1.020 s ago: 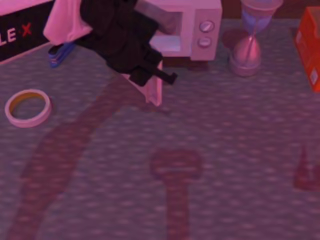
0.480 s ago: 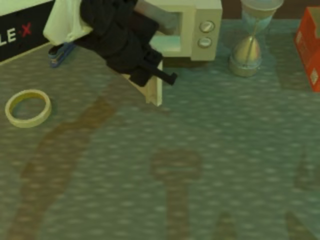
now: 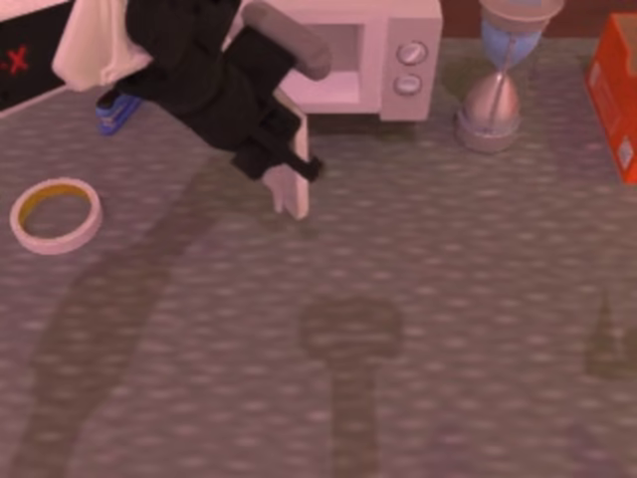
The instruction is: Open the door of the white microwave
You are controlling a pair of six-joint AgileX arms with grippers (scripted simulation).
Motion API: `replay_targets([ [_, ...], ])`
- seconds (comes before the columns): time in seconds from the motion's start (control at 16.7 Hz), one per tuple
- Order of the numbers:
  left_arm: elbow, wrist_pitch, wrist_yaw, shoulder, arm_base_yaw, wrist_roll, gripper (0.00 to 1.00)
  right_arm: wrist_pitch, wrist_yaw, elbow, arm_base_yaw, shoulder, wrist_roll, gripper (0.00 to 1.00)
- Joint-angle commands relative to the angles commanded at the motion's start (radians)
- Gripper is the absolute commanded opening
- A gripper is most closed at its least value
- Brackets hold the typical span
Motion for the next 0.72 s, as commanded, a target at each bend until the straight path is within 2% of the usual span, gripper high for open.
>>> replay_targets([
  [0.18,-0.013,-0.003,0.019,-0.012,0.014,0.036,0.0,0.0,0.0,0.0,0.0,0.0,0.0,1.0],
  [0.72,-0.013,-0.003,0.019,-0.012,0.014,0.036,0.0,0.0,0.0,0.0,0.0,0.0,0.0,1.0],
])
